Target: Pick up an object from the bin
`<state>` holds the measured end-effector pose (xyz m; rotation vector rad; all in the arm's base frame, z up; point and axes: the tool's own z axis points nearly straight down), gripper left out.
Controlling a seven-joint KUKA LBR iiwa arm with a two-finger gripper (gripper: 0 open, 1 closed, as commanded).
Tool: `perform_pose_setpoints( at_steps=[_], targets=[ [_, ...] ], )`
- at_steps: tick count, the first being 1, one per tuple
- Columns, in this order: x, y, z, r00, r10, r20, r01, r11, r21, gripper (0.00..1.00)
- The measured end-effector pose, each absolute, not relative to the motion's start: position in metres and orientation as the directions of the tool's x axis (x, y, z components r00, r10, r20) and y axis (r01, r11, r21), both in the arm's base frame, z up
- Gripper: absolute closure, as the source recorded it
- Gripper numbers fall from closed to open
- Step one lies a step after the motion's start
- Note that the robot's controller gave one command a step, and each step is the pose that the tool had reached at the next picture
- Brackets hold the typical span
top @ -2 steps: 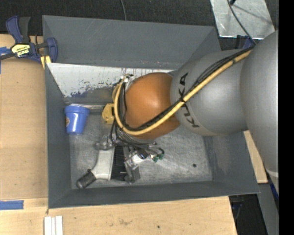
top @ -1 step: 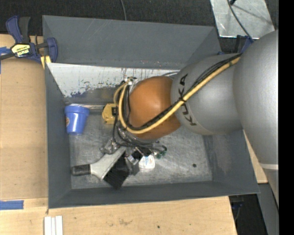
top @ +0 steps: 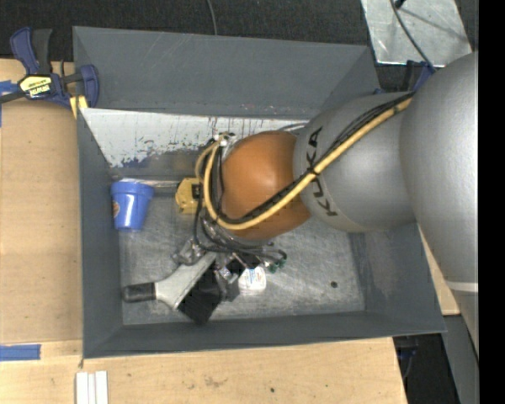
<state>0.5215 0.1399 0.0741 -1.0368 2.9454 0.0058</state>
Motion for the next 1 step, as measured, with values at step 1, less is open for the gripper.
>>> perform_pose_setpoints(
  at_steps=[1],
  targets=[
    [0.5226,0.1311,0.2059,-0.773,-0.634,-0.001,-0.634,0.773,0.000,1.00]
  ],
)
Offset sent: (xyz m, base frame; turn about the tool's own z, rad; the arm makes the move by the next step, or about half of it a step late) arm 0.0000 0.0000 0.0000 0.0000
